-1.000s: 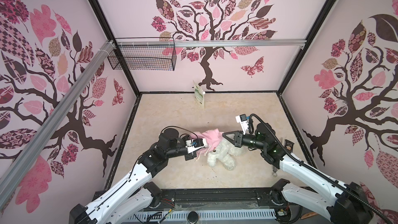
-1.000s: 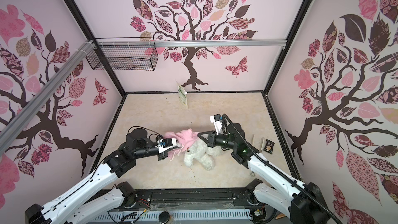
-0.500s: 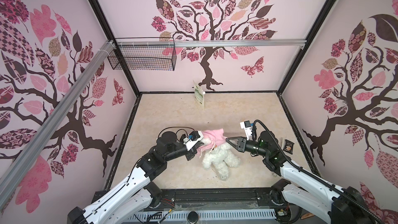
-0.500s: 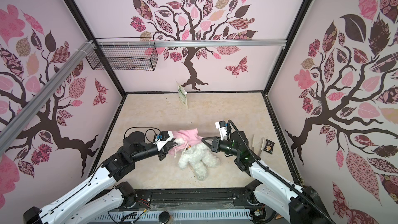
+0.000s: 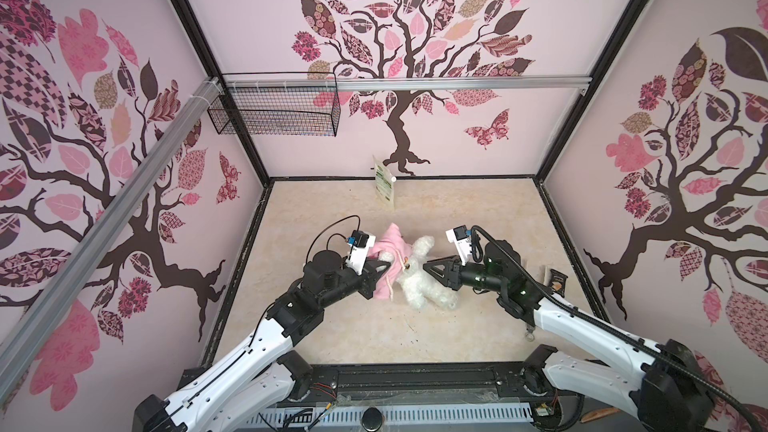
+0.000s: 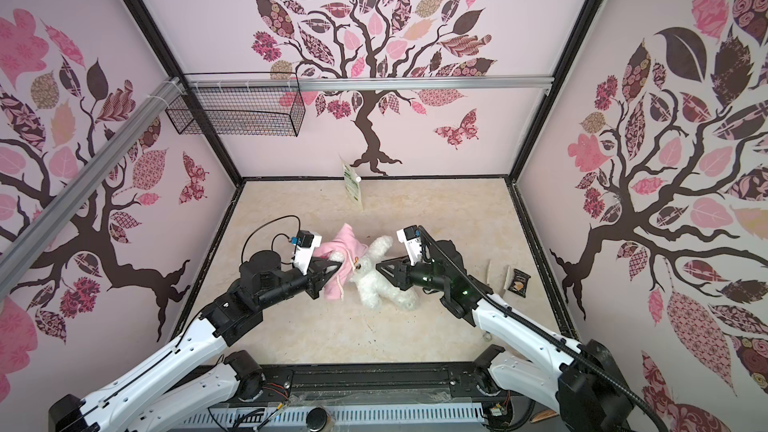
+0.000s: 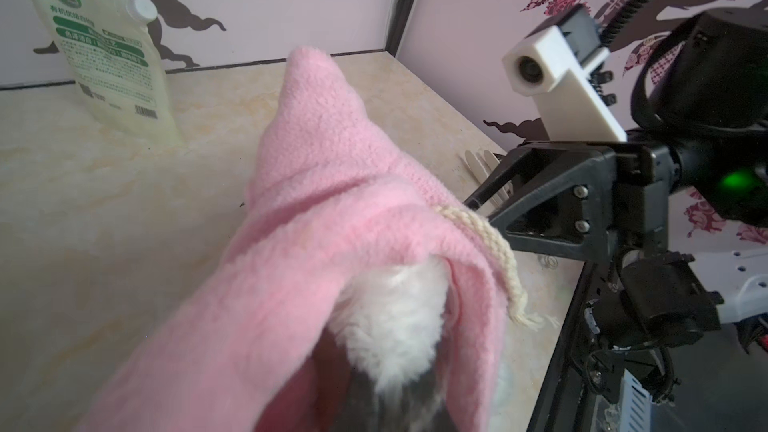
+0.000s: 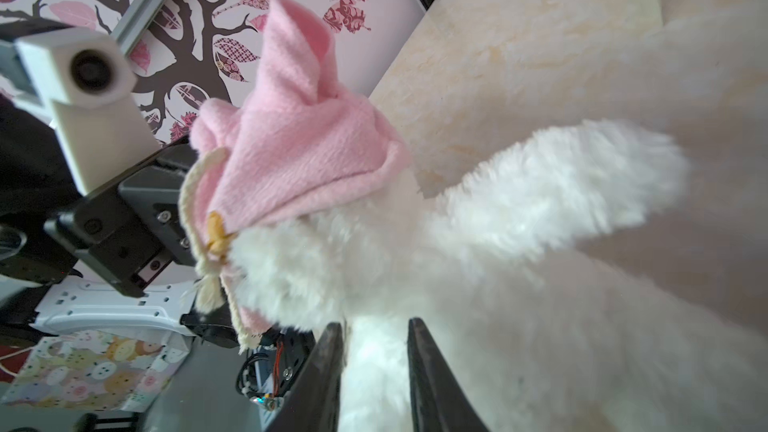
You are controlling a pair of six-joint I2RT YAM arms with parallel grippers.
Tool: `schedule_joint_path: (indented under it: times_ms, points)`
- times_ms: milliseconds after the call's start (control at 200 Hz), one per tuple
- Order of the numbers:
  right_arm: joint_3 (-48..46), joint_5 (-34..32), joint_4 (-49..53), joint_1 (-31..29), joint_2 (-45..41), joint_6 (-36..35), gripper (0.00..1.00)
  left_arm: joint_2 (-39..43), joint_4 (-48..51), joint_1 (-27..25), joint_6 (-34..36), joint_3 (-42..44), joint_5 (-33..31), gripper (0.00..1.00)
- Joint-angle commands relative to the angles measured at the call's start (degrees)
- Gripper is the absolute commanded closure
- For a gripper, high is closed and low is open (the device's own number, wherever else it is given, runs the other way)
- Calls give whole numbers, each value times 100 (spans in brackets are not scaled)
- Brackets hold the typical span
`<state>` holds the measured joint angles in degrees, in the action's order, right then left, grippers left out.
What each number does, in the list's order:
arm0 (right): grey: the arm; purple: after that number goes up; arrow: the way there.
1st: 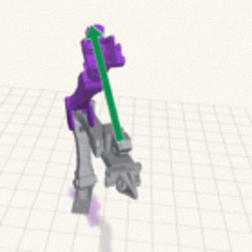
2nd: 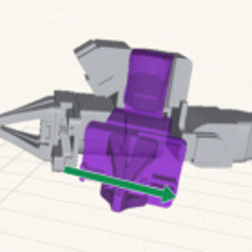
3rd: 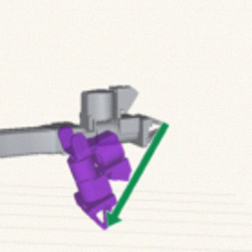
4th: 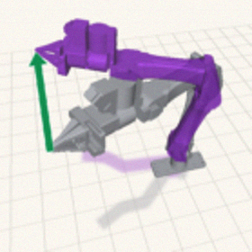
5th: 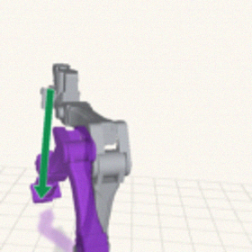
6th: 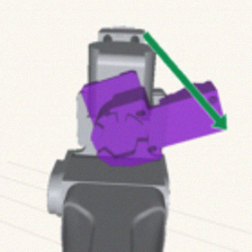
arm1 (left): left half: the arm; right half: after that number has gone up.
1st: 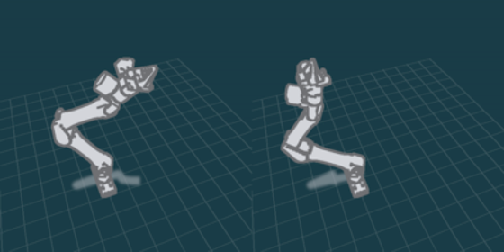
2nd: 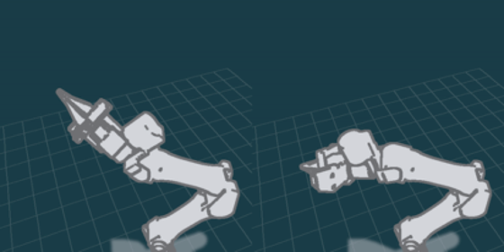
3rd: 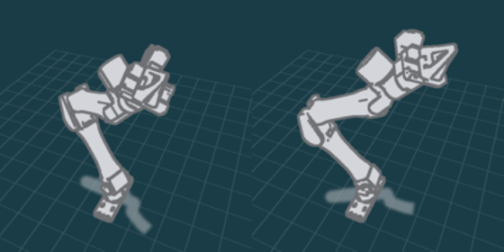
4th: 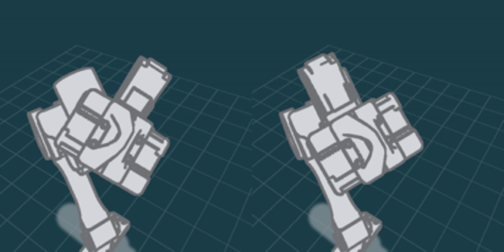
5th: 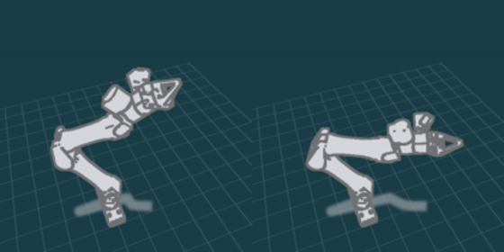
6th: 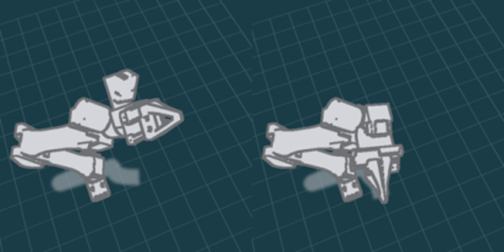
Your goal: Dress the teddy bear
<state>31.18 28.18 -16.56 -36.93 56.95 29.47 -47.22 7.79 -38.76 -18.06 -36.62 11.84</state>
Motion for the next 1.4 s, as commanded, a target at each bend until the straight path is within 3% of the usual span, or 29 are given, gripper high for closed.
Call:
schedule_joint_path:
  times_ms: [0, 190, 515, 870, 965, 1050, 1280, 1395]
  points:
    - [-247, -549, -323, -492, -438, -445, 67, -108, -151, 31, -1041, -18, -55, 100]
    - [-358, -1104, -1044, -1440, -161, -798, 70, -199, -91, 27, -1846, -58, 234, 100]
    - [-345, -1051, -2399, -1463, 967, -638, 76, -77, -309, 18, -1991, 126, 326, 100]
    - [-209, -1203, -2823, -1466, 1393, -557, 76, -84, -425, 18, -2057, 163, 450, 100]
    - [-209, -1228, -2952, -1458, 1409, -515, 86, -89, -487, 17, -2054, 210, 475, 100]
    - [-253, -1544, -2743, -1459, 1333, -534, 100, -77, -534, 18, -2068, 248, 487, 100]
    - [-866, -3296, -1639, -1425, 750, -407, 100, 245, -1146, 18, -2326, 653, 366, 100]
    - [-1283, -3854, -1217, -1236, 239, -201, 100, 536, -1657, 26, -2518, 1001, 243, 100]
